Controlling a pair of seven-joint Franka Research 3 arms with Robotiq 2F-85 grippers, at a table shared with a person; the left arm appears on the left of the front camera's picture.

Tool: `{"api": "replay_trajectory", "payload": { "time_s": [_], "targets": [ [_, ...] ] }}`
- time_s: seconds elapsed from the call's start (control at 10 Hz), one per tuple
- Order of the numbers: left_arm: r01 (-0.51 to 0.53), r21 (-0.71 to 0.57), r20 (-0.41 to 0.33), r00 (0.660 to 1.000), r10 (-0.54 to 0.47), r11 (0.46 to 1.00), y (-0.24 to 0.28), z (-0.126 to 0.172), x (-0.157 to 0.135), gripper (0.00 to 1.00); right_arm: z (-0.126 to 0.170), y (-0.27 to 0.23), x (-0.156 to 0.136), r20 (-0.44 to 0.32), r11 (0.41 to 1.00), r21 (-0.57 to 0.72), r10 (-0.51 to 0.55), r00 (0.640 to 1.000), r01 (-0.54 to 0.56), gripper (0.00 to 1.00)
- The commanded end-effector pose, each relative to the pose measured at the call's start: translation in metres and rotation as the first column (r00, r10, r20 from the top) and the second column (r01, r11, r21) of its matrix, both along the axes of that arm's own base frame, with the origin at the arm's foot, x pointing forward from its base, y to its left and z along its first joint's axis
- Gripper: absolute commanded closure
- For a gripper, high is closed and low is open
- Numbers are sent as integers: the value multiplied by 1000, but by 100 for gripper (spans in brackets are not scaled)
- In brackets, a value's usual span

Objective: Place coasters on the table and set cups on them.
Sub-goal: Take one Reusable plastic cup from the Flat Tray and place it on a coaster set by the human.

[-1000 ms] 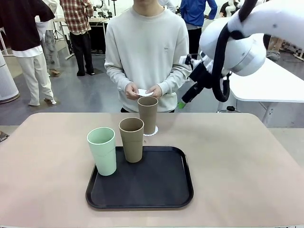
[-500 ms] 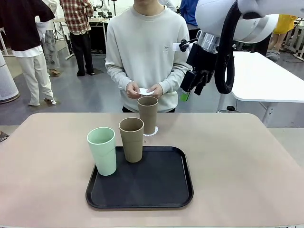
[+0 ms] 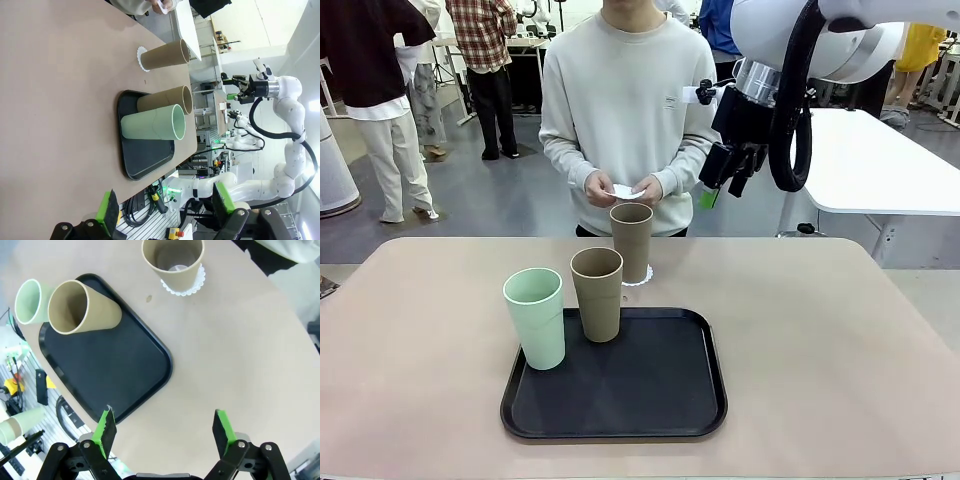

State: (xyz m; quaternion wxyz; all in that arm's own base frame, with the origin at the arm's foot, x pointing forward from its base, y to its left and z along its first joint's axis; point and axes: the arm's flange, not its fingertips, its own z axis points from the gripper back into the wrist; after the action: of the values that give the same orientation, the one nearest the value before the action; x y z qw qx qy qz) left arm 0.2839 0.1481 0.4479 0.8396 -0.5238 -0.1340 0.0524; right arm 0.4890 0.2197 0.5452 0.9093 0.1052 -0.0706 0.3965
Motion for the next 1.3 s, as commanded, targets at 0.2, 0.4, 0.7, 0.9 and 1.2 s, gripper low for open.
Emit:
{"api": "replay_trajectory", "payload": {
  "time_s": [0.2,0.4,0.7,0.9,1.2],
  "targets": [
    [8,-8,19,1000,-8,1000,0,-1,0,0,-6,-1,-6,15,1000,0,-3,1000,3,0],
    [8,-8,19,1000,-8,1000,0,-1,0,0,-6,-1,-6,15,1000,0,-3,1000,3,0],
    [8,-8,19,1000,-8,1000,0,-1,0,0,-1,0,0,-2,1000,-1,0,1000,0,0],
    [8,-8,19,1000,-8,1000,0,-1,0,0,6,-61,-41,-52,982,40,-183,982,186,0],
    [8,-8,19,1000,-8,1000,0,-1,0,0,-10,-160,-66,-214,914,-120,-405,889,387,0]
  ]
}}
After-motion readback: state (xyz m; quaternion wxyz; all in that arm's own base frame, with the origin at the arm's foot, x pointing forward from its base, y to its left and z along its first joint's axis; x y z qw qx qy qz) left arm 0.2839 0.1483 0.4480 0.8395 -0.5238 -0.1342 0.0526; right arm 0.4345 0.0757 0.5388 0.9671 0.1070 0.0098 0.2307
